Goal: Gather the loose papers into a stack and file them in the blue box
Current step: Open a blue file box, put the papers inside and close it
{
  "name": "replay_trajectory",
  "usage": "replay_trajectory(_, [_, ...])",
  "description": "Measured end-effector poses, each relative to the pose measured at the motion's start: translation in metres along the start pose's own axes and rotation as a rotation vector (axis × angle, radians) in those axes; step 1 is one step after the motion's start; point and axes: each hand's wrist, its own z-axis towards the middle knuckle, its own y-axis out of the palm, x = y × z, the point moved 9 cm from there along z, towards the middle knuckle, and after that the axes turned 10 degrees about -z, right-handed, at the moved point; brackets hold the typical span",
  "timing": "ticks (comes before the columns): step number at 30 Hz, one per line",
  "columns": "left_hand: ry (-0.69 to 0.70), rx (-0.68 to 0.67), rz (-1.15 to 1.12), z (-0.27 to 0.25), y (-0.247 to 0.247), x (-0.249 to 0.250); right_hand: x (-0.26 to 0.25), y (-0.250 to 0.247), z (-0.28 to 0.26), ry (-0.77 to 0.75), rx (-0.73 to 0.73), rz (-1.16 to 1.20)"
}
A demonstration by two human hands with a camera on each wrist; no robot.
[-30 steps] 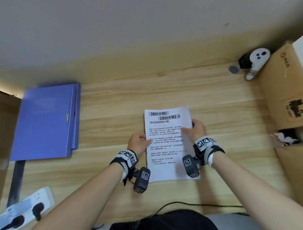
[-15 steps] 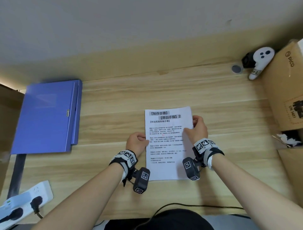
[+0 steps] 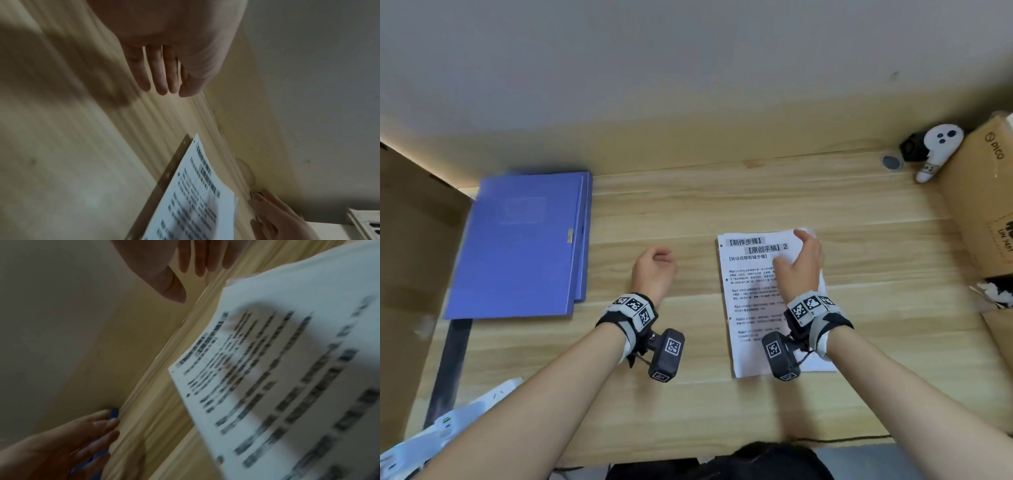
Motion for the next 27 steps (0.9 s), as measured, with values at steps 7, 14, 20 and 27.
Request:
replay_trajectory(7, [0.140,0.111,-0.056,0.028,-0.110,0.041,-0.094,0.082,-0.036,-0.032,-0.155,0.197])
replay_trajectory(14, [0.180,0.275,-0.046,0.057,-0.231,0.028,-0.183,0.210,-0.069,-0.083,-0.498,0.209])
replay_trajectory(20, [0.067,0.422,0.180,0.075,-0.324,-0.018,-0.220,0.296,-0.108,-0.089,-0.682,0.075])
replay_trajectory(27, [-0.250,0.452,0.119,0.108,-0.376,-0.105,-0.236,0.330,-0.145,-0.122,-0.852,0.106])
